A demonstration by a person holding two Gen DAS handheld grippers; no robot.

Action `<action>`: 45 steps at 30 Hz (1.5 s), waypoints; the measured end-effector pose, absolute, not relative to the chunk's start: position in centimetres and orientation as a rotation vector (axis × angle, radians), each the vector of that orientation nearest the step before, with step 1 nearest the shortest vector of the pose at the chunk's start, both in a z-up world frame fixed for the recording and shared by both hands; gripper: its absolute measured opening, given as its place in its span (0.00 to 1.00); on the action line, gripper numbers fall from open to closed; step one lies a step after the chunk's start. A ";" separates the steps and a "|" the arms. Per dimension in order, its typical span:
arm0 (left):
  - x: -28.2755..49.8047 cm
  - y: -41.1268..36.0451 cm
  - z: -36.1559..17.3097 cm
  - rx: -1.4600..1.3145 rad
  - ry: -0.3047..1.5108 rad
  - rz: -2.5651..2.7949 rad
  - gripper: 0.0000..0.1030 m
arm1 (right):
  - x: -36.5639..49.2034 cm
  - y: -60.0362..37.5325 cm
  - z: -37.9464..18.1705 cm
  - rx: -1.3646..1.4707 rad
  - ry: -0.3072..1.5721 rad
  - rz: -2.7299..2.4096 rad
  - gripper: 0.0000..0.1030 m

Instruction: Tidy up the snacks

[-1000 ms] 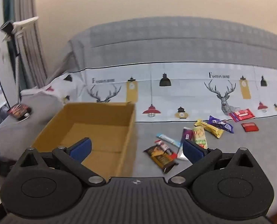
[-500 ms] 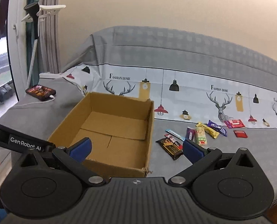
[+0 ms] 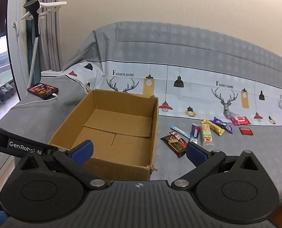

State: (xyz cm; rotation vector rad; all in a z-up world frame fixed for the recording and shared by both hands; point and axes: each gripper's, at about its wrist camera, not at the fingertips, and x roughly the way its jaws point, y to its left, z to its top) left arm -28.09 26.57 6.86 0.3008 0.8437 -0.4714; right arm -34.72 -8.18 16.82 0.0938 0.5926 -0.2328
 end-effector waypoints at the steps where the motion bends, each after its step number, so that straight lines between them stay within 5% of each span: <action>1: -29.4 26.7 7.1 0.302 0.846 -0.473 1.00 | -34.8 -8.4 16.8 0.096 0.595 -0.229 1.00; 21: -44.7 23.9 16.9 0.316 0.919 -0.473 1.00 | -34.4 -9.2 16.1 0.144 0.633 -0.210 1.00; 28: -35.8 22.3 19.2 0.279 0.951 -0.443 1.00 | -34.4 -9.4 15.7 0.153 0.641 -0.207 1.00; 30: -31.2 16.2 18.3 0.242 0.961 -0.377 1.00 | -34.4 -9.4 15.7 0.156 0.643 -0.207 1.00; 35: -28.8 9.1 16.0 0.224 0.963 -0.315 1.00 | -34.4 -9.6 15.6 0.163 0.643 -0.203 1.00; 45: -27.3 7.9 15.0 0.242 0.981 -0.307 1.00 | -34.3 -10.1 15.0 0.191 0.653 -0.206 1.00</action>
